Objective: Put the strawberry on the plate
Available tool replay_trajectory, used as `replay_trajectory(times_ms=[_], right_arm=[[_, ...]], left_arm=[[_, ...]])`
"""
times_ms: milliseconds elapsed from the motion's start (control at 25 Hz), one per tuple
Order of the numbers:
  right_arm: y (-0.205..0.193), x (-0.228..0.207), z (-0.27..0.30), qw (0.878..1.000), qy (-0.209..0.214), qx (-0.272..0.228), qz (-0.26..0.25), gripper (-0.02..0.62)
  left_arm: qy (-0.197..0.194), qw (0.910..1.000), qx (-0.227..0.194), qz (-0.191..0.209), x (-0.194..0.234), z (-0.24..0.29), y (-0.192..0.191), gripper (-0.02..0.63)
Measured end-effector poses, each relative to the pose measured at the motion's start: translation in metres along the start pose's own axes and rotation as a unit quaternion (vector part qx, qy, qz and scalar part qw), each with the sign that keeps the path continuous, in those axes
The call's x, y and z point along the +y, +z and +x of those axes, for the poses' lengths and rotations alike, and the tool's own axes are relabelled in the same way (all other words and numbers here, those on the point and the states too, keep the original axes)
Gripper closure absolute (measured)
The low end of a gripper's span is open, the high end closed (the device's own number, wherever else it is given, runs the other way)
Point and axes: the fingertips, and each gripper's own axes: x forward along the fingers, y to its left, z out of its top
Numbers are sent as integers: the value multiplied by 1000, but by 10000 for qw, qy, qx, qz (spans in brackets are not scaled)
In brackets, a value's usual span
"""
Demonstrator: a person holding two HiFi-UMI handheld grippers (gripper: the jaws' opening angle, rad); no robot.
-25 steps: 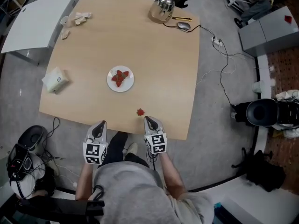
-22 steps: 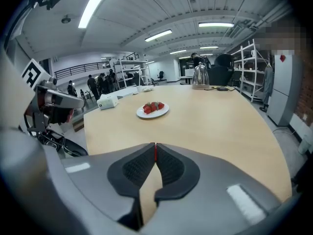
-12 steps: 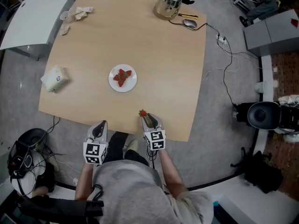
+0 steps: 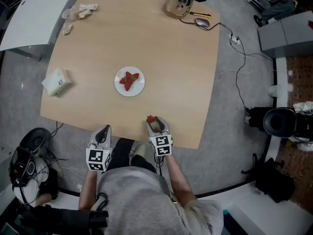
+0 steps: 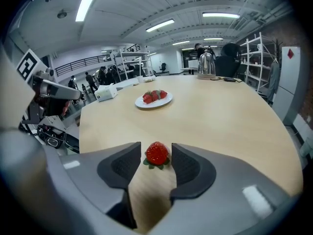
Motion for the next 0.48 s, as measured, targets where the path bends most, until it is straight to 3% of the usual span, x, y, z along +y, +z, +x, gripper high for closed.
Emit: replay_trajectory(times_ms=[480], right_arm=[[-2, -4, 3, 9998, -165, 82, -107, 430]], left_arm=[[24, 10000, 7, -3, 3, 3, 3, 586]])
